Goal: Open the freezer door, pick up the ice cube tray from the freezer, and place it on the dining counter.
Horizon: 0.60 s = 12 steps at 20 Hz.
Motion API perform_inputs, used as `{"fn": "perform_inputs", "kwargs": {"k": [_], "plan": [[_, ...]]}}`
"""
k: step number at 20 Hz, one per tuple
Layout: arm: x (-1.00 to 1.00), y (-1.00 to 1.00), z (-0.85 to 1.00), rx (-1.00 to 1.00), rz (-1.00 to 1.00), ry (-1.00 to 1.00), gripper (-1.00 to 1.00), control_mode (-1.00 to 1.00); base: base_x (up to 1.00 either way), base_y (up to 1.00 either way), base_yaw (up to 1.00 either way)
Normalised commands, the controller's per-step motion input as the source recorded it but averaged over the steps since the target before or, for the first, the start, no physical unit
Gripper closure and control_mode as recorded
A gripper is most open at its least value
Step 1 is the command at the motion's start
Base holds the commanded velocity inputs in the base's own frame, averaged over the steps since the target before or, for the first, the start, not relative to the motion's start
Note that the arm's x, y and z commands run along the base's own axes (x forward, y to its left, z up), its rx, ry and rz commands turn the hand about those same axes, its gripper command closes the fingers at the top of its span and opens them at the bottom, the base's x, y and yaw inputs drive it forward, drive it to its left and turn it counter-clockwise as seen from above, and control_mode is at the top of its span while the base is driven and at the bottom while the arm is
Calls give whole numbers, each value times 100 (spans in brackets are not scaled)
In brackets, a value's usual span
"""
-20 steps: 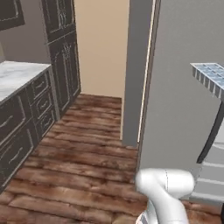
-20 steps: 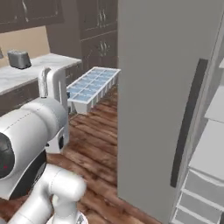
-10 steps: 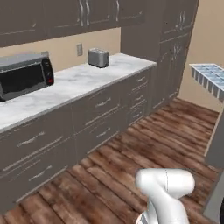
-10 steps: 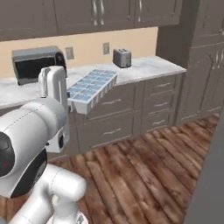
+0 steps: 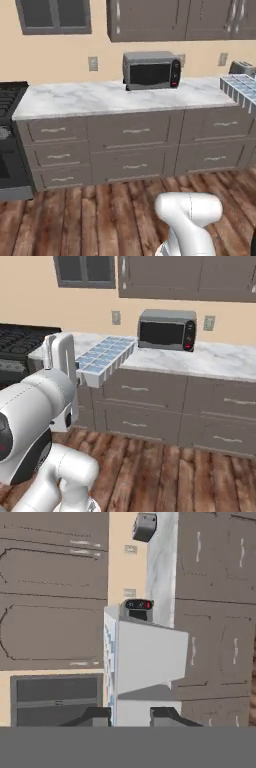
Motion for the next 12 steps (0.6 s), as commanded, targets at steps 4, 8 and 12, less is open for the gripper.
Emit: {"fn": "perform_inputs", "kwargs": {"k": [4, 8, 12], "plan": [[0, 0, 0, 0, 0, 0, 100, 100, -16, 0, 100], [0, 0, 0, 0, 0, 0, 100, 100, -16, 0, 100], [0, 0, 0, 0, 0, 0, 100, 100, -16, 0, 100]]}}
